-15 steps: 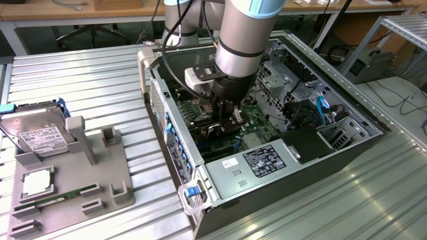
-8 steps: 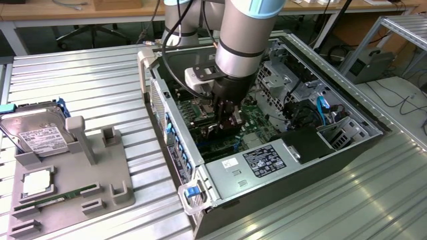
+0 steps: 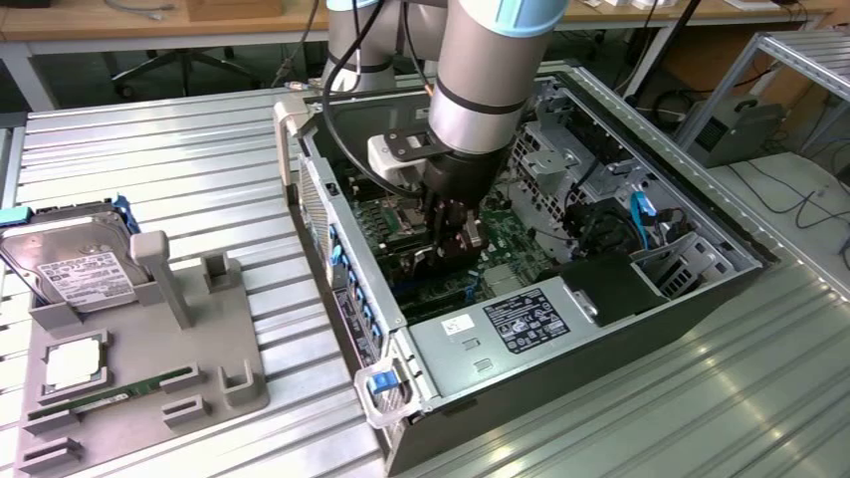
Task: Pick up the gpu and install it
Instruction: 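Insert the gpu into the slot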
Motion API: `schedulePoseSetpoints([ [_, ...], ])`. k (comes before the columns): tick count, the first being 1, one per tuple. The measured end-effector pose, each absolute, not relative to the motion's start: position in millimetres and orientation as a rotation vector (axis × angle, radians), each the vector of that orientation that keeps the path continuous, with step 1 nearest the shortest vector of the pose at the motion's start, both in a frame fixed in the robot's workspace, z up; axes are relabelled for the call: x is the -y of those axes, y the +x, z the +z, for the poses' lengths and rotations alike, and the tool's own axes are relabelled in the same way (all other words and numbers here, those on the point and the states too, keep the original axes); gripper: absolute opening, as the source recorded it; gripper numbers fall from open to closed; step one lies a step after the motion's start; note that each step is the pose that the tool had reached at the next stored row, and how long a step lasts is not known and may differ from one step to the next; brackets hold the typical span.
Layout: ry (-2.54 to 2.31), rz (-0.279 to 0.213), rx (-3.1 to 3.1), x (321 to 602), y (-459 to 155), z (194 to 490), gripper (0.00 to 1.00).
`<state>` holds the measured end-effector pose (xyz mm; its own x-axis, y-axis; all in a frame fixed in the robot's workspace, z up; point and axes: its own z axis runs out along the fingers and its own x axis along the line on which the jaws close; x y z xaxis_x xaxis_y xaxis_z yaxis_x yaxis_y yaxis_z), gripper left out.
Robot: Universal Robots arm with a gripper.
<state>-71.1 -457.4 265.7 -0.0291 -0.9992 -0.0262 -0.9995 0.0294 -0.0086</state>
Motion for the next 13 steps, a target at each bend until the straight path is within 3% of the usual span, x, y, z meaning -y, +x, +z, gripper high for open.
schedulePoseSetpoints([
  [13, -2.171, 0.019, -2.235, 457.4, -72.3, 263.3, 0.27],
])
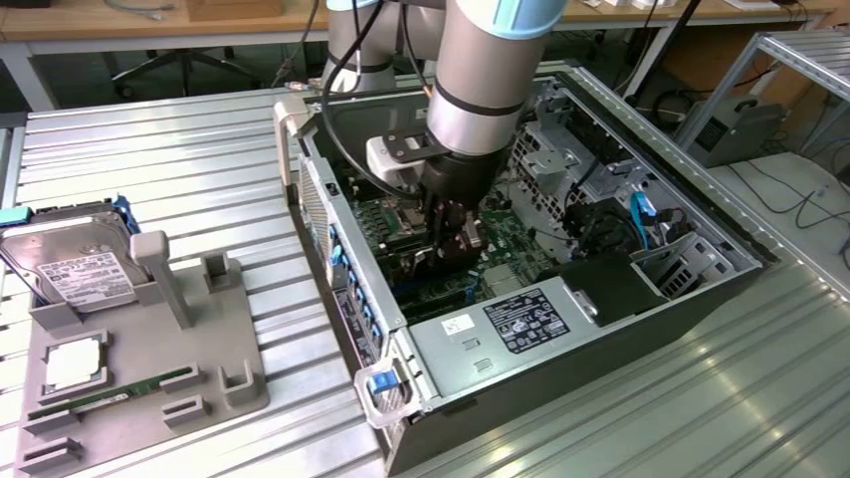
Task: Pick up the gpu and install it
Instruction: 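Insert the gpu into the slot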
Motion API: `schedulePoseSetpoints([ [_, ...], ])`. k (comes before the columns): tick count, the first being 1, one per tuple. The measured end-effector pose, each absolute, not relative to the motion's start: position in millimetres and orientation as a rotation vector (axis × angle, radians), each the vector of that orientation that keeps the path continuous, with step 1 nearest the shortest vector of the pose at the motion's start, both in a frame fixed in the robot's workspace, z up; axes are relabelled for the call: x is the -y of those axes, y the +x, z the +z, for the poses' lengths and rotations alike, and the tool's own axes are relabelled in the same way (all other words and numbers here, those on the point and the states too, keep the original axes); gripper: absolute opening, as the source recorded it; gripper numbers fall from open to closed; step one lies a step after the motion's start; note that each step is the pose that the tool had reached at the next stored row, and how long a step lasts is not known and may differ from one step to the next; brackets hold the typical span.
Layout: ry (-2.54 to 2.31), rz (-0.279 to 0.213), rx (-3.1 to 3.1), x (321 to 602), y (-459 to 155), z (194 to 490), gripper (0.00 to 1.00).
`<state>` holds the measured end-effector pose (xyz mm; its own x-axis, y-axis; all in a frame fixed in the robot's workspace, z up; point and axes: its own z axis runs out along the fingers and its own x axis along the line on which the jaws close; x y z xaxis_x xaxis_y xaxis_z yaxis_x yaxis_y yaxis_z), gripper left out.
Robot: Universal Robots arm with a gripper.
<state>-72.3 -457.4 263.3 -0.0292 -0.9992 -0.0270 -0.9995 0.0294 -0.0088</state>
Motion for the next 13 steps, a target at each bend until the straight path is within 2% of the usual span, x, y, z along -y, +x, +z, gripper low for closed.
schedulePoseSetpoints([
  [13, -2.171, 0.019, -2.235, 457.4, -74.3, 262.2, 0.27],
])
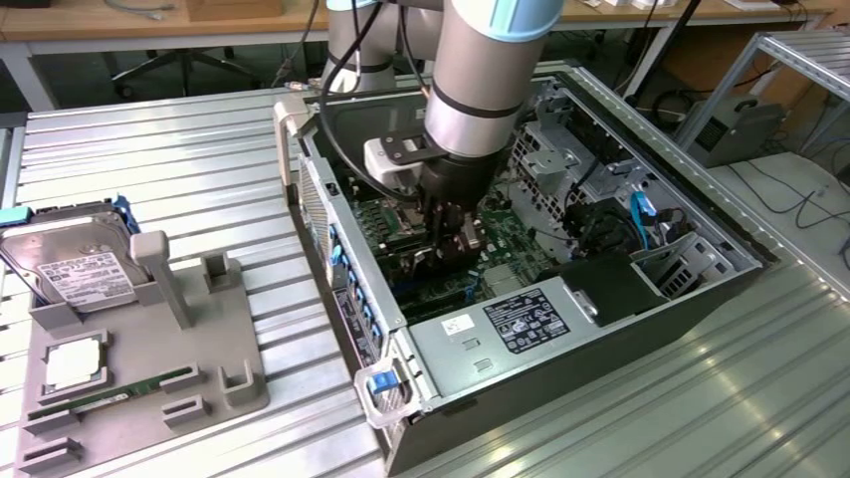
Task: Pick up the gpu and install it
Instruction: 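Insert the gpu into the slot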
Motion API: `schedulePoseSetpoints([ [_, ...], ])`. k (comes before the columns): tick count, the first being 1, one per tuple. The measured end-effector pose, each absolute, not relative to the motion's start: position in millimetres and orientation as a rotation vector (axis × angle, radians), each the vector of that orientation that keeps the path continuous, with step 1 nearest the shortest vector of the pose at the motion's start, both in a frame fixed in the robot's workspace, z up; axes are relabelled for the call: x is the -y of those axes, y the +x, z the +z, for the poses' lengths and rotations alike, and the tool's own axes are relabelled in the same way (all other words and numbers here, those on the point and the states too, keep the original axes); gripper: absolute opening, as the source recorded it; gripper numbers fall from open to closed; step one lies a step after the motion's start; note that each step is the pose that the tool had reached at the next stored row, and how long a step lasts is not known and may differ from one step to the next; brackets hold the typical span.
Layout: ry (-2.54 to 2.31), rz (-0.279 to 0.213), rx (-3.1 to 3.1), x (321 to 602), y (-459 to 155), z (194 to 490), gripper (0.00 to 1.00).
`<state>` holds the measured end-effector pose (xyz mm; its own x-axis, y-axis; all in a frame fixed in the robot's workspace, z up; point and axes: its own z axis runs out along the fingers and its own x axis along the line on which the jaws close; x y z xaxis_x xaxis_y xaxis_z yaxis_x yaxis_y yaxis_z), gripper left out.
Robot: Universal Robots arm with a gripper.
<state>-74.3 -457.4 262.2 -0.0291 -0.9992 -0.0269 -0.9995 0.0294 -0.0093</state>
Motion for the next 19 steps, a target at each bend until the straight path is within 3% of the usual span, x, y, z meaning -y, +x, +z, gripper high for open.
schedulePoseSetpoints([
  [19, -2.169, 0.014, -2.233, 457.4, -76.9, 263.1, 0.27],
])
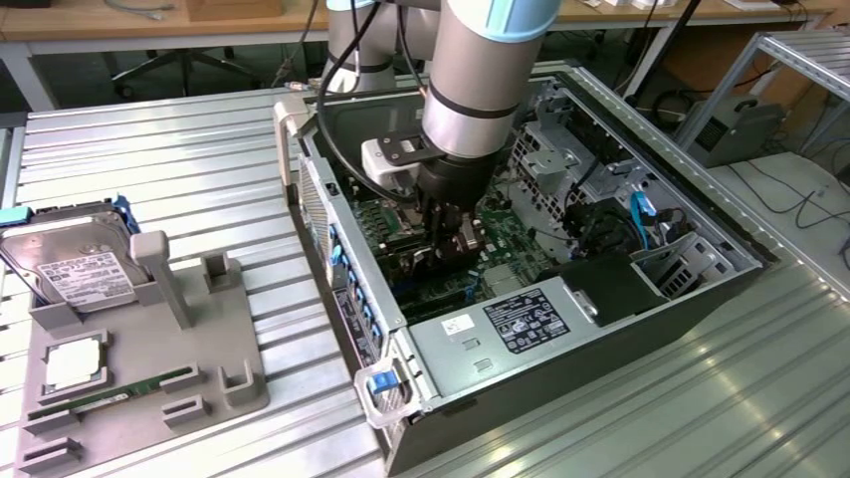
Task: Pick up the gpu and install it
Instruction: 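Insert the gpu into the slot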
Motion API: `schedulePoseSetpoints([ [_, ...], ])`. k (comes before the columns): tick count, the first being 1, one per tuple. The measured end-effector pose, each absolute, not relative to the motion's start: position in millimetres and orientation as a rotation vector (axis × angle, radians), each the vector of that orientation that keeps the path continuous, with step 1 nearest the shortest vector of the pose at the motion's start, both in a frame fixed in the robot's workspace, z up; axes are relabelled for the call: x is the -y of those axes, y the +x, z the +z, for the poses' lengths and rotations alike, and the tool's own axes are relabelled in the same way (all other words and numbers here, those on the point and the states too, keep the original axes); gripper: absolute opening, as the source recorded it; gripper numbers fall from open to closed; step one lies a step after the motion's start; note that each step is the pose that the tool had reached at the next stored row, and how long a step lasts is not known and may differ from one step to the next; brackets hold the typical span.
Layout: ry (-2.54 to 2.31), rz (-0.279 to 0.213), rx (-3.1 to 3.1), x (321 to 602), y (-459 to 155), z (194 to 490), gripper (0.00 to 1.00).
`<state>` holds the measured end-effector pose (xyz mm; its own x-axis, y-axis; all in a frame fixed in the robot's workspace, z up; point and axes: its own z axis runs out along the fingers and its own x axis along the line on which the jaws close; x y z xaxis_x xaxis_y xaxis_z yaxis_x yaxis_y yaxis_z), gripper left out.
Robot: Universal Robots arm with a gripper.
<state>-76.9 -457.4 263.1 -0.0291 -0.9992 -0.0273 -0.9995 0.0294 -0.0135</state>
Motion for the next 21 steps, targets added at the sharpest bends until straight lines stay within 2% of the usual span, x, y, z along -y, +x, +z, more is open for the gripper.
schedulePoseSetpoints([
  [21, -2.166, 0.01, -2.23, 457.4, -77.5, 264.2, 0.27],
])
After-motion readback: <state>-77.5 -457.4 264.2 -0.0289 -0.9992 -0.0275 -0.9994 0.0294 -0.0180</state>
